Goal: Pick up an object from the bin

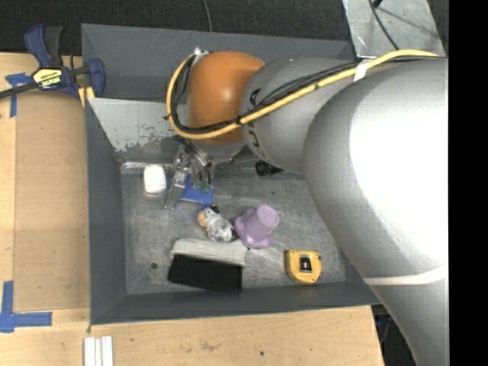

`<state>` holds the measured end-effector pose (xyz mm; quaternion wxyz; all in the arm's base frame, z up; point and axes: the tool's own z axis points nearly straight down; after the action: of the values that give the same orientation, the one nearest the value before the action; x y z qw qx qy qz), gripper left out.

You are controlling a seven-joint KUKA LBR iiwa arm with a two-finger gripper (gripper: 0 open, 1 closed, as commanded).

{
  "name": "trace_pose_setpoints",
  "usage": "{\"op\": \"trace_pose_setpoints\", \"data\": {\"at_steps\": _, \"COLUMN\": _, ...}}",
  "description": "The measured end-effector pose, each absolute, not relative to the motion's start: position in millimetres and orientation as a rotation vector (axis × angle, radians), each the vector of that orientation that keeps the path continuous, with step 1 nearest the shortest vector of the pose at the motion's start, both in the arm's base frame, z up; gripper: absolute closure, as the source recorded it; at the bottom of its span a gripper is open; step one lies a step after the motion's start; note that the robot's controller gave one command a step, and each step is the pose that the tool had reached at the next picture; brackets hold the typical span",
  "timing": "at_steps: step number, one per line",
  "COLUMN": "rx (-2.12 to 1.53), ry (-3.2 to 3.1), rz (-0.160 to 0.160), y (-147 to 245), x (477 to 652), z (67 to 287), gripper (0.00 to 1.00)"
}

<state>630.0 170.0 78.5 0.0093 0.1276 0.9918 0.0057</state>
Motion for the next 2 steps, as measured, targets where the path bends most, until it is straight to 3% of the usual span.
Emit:
{"op": "trace_pose_setpoints", "data": {"at_steps": 1, "rx": 0.256, "ry": 3.127, "rz": 0.001, "y": 158.2, "x": 618.9, "z": 226.6, "gripper": 1.00}}
{"op": "trace_pose_setpoints", "data": {"at_steps": 2, "rx": 0.257, "ry": 3.128, "rz": 0.000, "y": 158.2, "x": 618.6, "z": 226.1, "gripper": 1.00}}
